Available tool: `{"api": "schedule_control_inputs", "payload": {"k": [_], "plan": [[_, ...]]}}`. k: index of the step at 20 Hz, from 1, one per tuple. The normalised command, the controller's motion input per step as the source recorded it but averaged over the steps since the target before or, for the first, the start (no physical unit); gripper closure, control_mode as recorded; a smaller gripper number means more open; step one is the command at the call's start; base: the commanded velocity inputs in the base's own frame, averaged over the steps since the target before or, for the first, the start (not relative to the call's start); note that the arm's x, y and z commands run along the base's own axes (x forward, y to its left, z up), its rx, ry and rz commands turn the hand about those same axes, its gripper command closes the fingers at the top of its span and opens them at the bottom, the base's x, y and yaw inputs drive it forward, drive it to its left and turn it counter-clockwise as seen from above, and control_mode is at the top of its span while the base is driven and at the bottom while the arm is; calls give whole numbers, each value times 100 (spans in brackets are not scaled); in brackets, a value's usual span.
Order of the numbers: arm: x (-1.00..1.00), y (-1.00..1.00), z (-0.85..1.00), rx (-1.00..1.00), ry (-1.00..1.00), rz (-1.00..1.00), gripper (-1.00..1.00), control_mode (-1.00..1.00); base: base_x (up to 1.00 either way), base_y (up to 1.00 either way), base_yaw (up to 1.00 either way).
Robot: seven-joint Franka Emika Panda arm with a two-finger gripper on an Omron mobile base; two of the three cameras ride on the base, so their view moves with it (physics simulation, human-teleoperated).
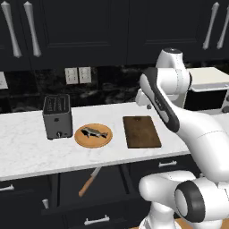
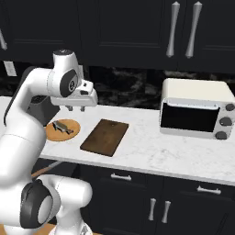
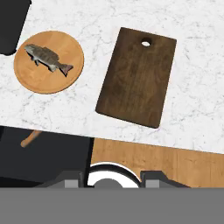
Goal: Pick up the knife from the drawer and place it on the cutting board. Then place the meat from the plate to the cutting board.
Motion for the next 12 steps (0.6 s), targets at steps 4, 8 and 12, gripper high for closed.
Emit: {"api": "schedule_control_inputs", "payload": {"k": [4, 8, 12], "plan": [[-1, 0, 0, 0, 0, 0, -100, -100, 0, 0, 0], [-1, 2, -7, -1, 0, 0, -100, 100, 0, -9, 6], [0, 0, 0, 0, 0, 0, -100, 100, 2, -91, 31]]}}
